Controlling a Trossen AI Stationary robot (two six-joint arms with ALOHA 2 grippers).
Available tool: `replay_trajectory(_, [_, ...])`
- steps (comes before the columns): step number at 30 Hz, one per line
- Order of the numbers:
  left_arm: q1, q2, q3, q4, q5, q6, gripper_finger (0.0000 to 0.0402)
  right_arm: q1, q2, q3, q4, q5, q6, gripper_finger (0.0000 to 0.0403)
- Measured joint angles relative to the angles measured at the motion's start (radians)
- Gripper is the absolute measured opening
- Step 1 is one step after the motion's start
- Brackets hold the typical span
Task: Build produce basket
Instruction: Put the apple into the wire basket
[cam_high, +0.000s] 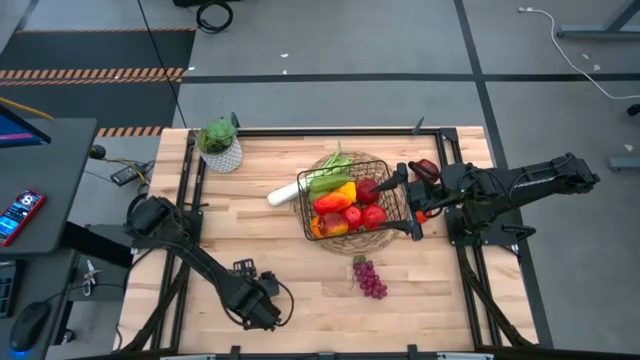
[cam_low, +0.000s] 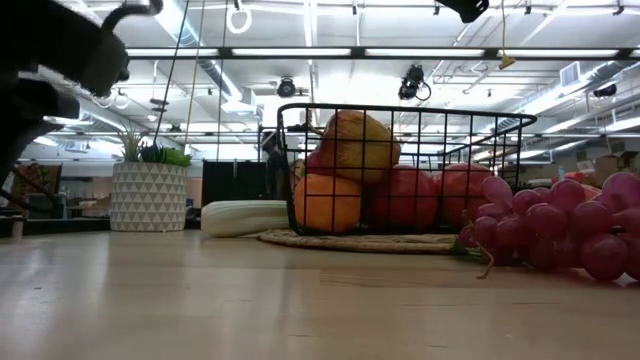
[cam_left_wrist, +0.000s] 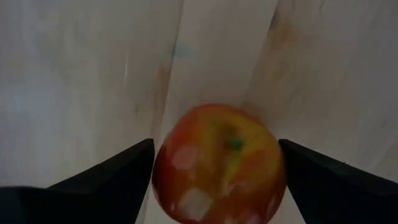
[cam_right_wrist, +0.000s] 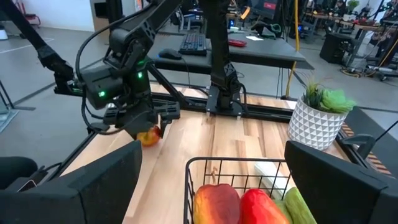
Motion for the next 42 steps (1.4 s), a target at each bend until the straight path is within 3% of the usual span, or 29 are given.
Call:
replay_trajectory(3, [-0.002,0.034,0.0,0.007,0.051,0.045,0.0346,0.0,0.0,0.0,-0.002,0.0,0.0,0.04])
replay_trajectory(13, [-0.005,0.065,0.002,0.011,0.06,0.176,0.0345,0.0,0.0,0.0,-0.009,0.0,-0.001,0.04])
replay_trajectory(21, [0.002,0.064,0.004,-0.005,0.09,0.237,0.029,0.0,0.0,0.0,-0.009,0.0,-0.003,0.04])
replay_trajectory(28, [0.035,0.062,0.063,-0.126,0.113,0.311,0.029,0.0,0.0,0.0,-0.011,0.0,-0.006,0.04])
replay_trajectory(35, [0.106,0.062,0.239,-0.307,-0.079,0.454,0.0295,0.0,-0.037,0.0,-0.107,0.0,-0.003,0.04])
replay_trajectory(42, [0.177,0.062,0.43,-0.33,-0.313,0.672,0.0294,0.002,-0.138,0.0,-0.245,0.0,0.021,0.04])
